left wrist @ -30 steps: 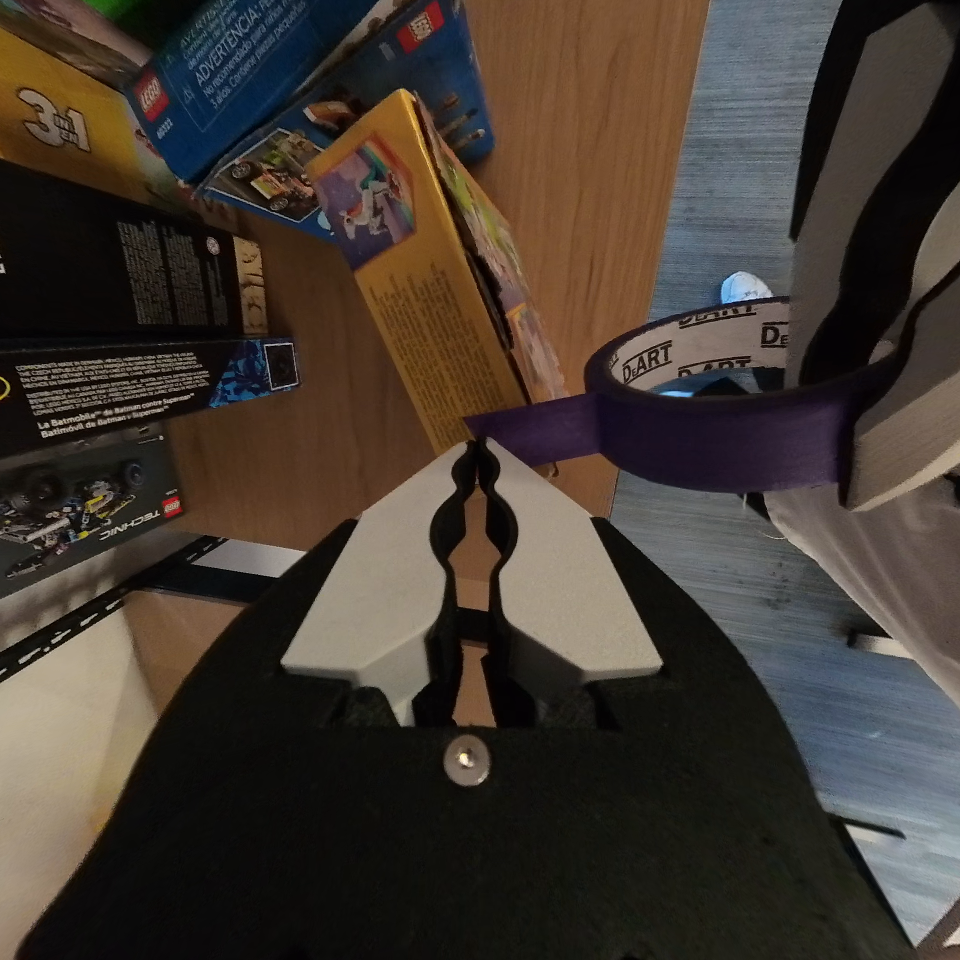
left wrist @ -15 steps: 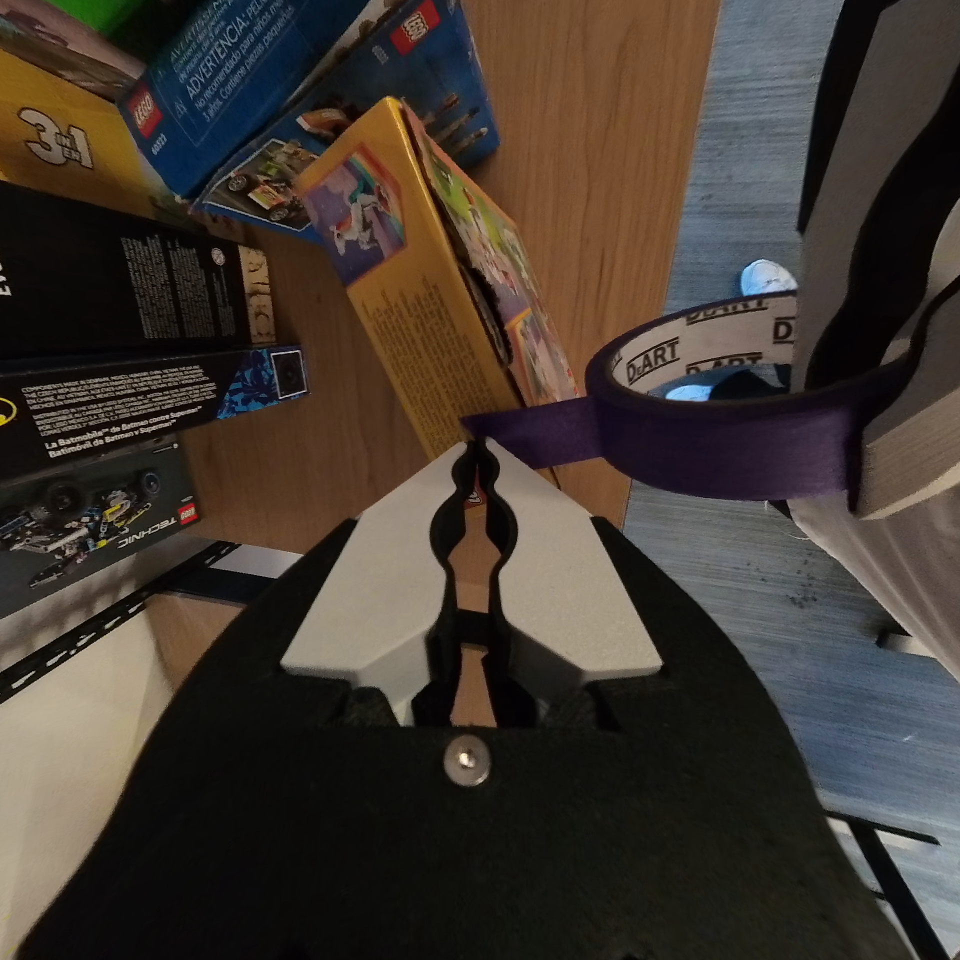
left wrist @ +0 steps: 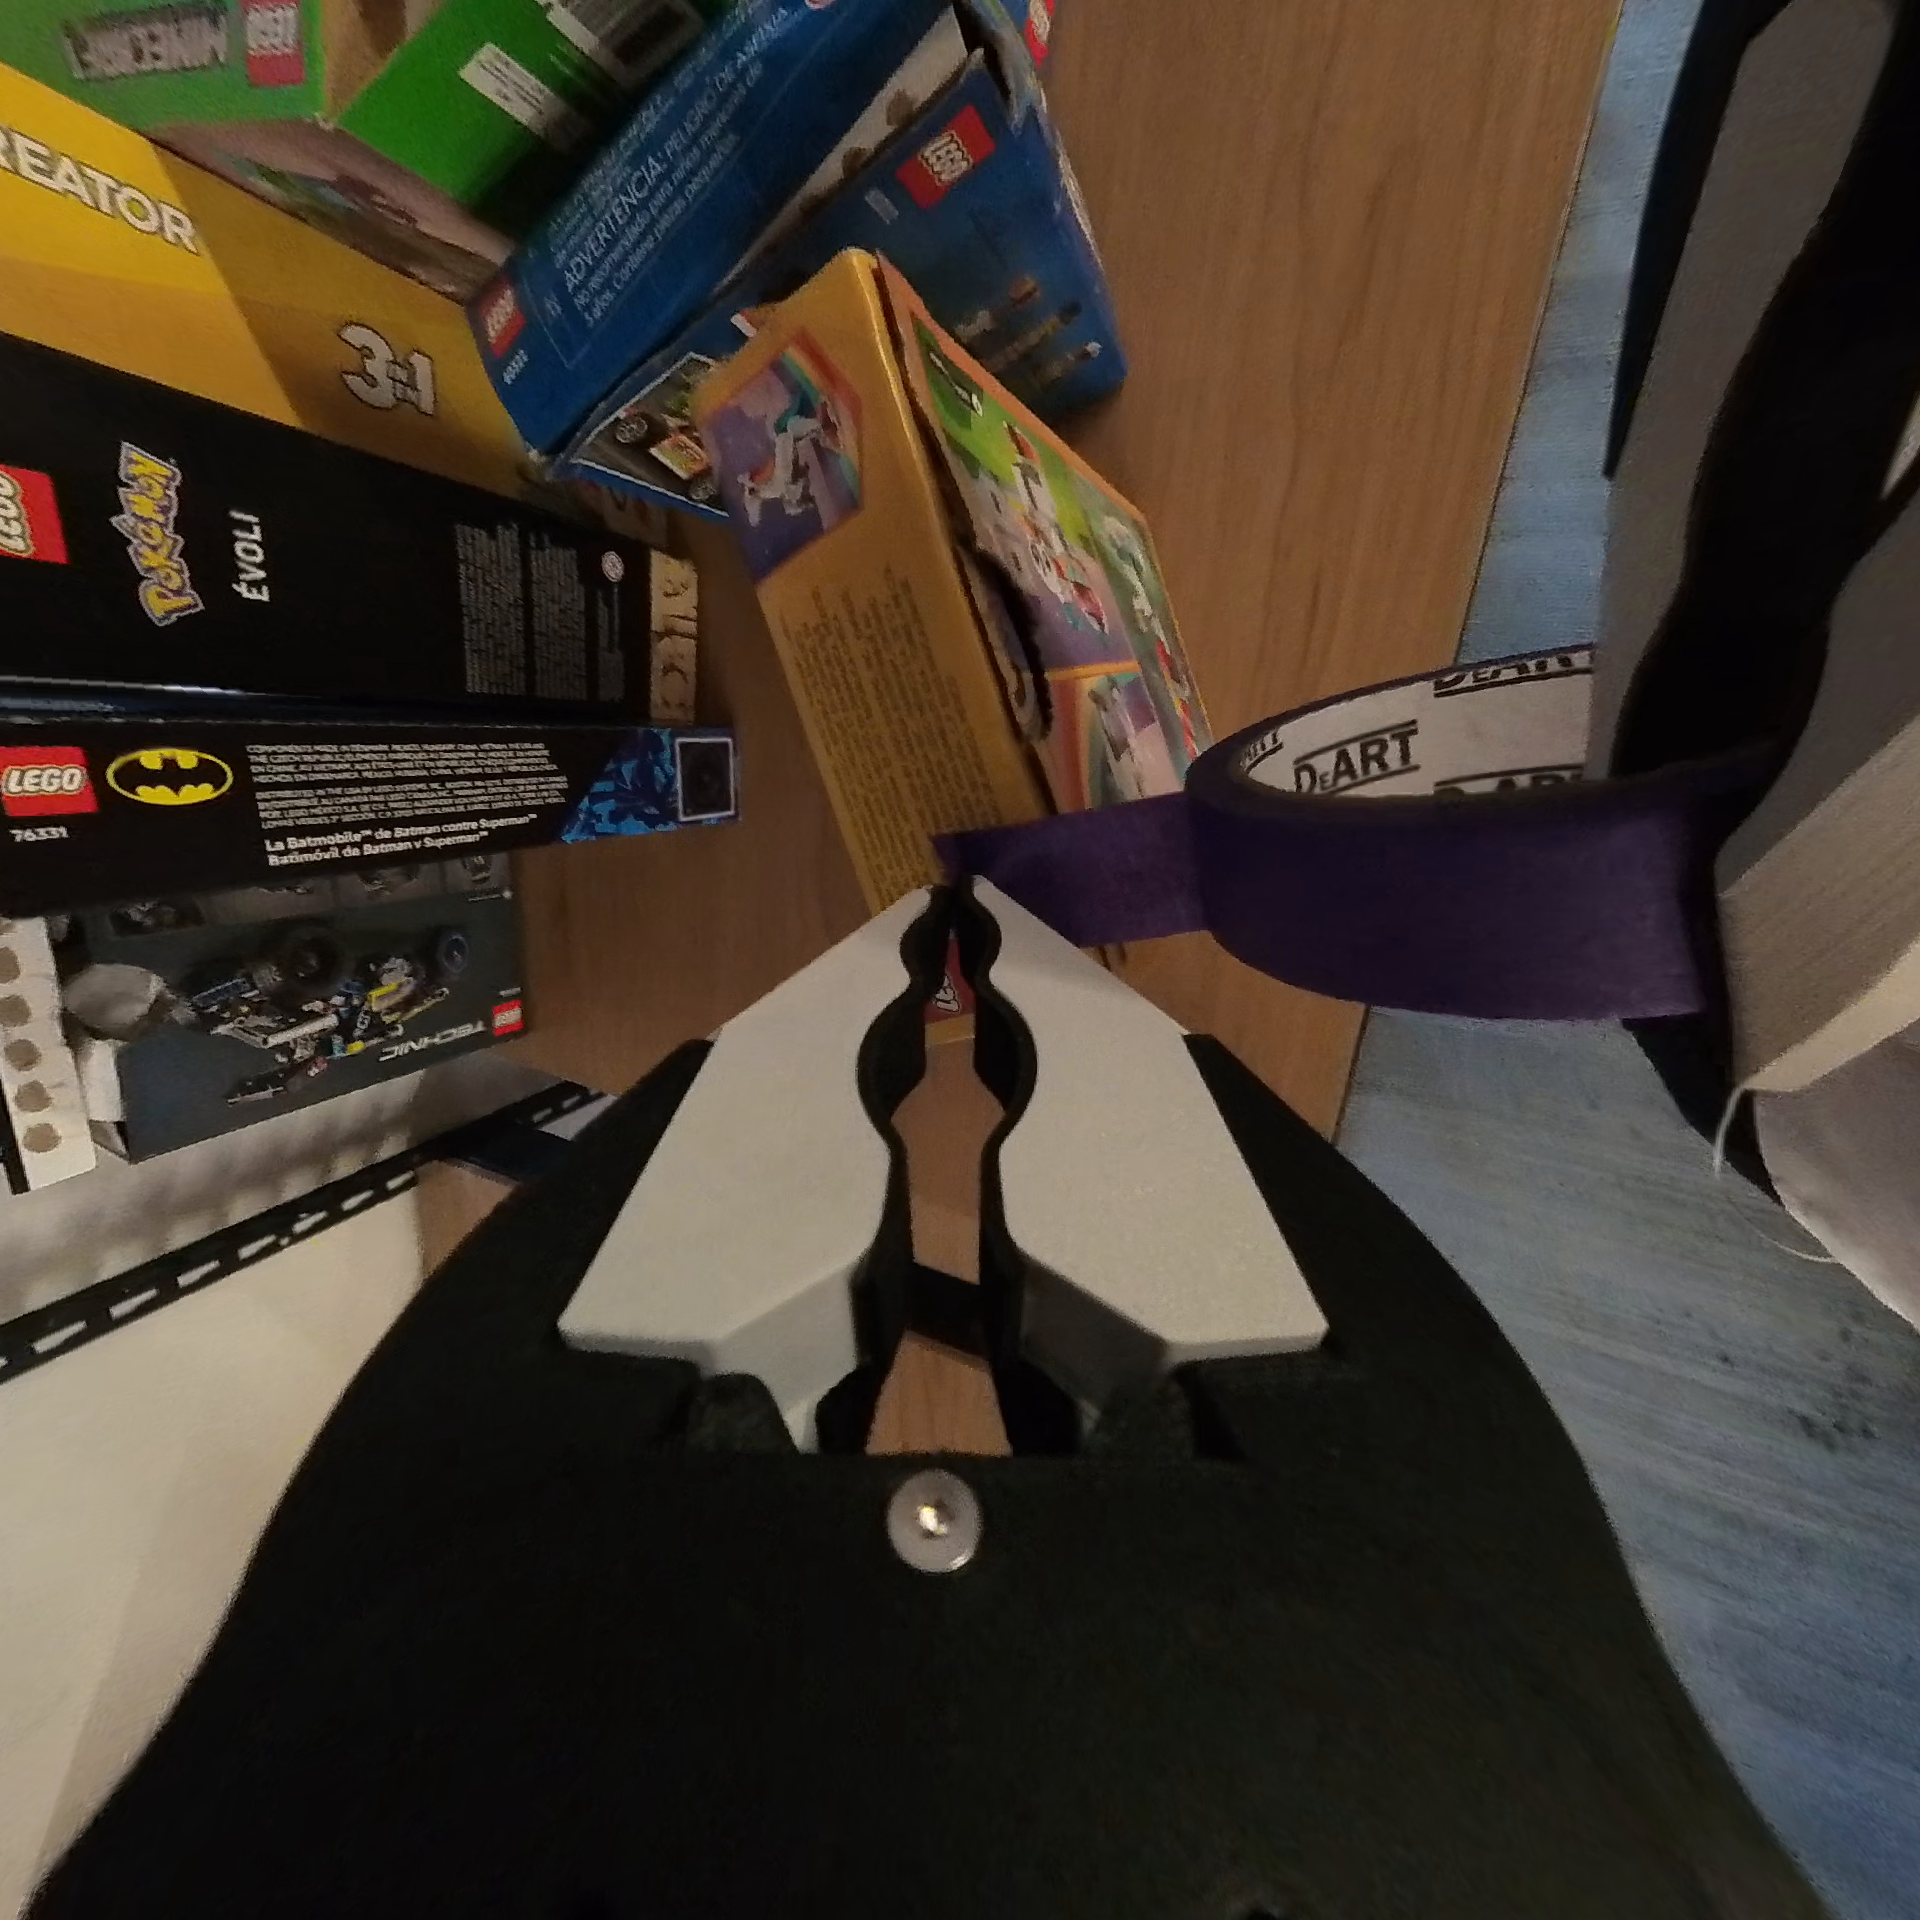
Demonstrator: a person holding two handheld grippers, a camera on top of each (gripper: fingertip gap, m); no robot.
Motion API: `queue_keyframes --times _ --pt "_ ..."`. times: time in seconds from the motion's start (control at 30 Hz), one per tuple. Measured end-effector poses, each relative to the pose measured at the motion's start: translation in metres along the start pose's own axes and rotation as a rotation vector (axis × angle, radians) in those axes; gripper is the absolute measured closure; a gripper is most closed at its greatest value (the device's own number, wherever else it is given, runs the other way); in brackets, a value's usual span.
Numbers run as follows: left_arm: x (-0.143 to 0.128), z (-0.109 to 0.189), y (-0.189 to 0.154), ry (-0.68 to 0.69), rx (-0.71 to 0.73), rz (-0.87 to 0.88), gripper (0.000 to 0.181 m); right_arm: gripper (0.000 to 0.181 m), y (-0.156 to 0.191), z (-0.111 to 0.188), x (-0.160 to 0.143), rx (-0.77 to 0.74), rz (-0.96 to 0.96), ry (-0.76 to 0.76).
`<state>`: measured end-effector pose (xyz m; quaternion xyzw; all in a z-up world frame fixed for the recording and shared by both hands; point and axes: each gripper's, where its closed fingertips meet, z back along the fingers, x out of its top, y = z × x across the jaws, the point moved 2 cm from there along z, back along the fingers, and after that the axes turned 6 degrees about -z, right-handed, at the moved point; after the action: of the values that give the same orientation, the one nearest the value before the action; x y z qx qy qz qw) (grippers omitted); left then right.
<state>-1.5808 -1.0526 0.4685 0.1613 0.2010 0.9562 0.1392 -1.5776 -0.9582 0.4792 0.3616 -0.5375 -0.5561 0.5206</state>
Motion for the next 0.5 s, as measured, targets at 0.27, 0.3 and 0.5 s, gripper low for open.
queue_keyframes --times 0.27,0.3,0.5 --pt "-0.005 0.002 0.016 0.004 0.15 0.003 0.15 0.174 0.0 -0.002 0.0 -0.014 0.007 0.01" --pt "-0.006 0.001 0.018 0.008 0.167 -0.001 0.149 0.174 0.0 -0.001 0.0 -0.014 0.007 0.009" --pt "-0.002 0.015 0.03 -0.098 0.211 0.121 0.181 0.173 0.001 0.0 -0.001 -0.023 0.017 0.014"
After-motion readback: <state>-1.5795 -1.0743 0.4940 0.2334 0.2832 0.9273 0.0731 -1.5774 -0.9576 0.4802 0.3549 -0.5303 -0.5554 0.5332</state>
